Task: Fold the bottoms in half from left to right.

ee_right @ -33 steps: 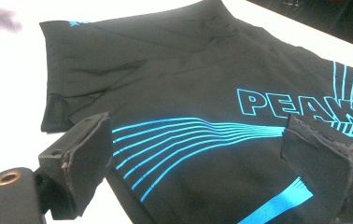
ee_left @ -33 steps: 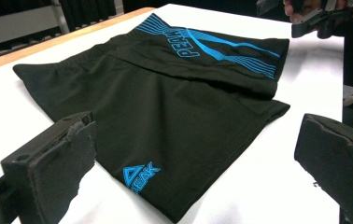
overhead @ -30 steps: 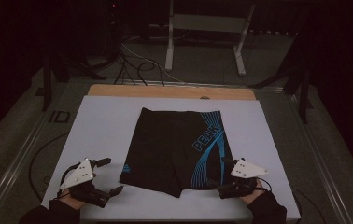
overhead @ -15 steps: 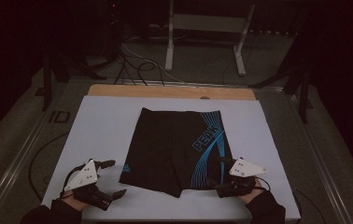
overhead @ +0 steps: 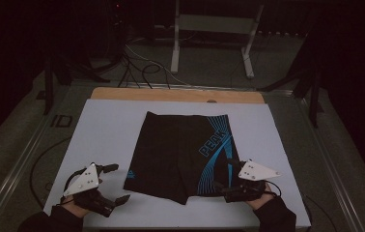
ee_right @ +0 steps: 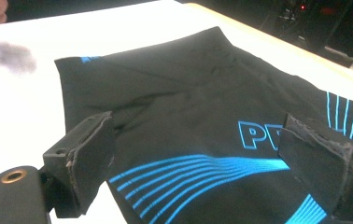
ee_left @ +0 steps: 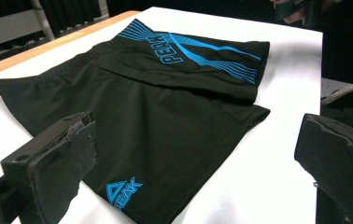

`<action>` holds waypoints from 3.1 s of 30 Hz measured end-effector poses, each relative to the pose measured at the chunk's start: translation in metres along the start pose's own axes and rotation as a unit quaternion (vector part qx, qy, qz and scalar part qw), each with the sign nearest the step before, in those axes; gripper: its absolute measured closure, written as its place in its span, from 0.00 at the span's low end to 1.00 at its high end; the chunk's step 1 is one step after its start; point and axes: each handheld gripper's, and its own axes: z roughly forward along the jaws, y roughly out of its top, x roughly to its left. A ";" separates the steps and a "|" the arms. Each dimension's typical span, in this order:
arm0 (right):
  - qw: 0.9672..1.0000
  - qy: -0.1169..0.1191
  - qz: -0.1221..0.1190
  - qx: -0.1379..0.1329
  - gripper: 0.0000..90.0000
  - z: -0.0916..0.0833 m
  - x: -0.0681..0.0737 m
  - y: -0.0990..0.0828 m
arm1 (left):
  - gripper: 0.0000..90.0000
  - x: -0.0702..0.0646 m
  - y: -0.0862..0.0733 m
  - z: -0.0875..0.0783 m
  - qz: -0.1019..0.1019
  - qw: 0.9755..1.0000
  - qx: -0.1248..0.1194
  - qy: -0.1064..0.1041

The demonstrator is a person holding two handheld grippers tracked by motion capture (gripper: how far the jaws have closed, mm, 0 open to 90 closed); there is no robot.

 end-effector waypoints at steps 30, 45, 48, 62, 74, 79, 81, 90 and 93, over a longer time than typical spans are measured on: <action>0.999 -0.013 -0.022 -0.021 0.12 0.023 -0.021 0.070 | 0.00 0.004 0.023 -0.006 -0.011 1.000 0.005 0.004; 0.999 0.002 -0.033 -0.026 0.12 0.048 -0.021 0.086 | 0.00 0.005 0.028 -0.002 -0.009 1.000 0.004 0.000; 0.999 0.002 -0.035 -0.024 0.12 0.052 -0.021 0.088 | 0.00 0.006 0.028 -0.001 -0.012 1.000 0.003 0.001; 0.999 0.012 -0.030 -0.023 0.13 0.082 -0.022 0.099 | 0.00 0.008 0.025 0.003 -0.019 1.000 0.011 0.013; 0.999 0.019 -0.033 -0.015 0.13 0.109 -0.022 0.111 | 0.00 0.008 0.020 0.007 -0.022 0.999 0.016 0.020; 0.999 0.021 -0.027 -0.012 0.13 0.120 -0.021 0.114 | 0.00 0.010 0.018 0.008 -0.027 0.999 0.020 0.031; 0.999 0.021 -0.027 -0.010 0.13 0.124 -0.020 0.114 | 0.00 0.010 0.017 0.008 -0.029 0.999 0.021 0.034; 0.999 0.024 -0.023 0.002 0.13 0.140 -0.019 0.114 | 0.00 0.012 0.010 0.010 -0.026 0.998 0.031 0.053; 0.999 0.023 -0.027 0.008 0.13 0.145 -0.018 0.113 | 0.00 0.012 0.009 0.012 -0.024 0.997 0.040 0.063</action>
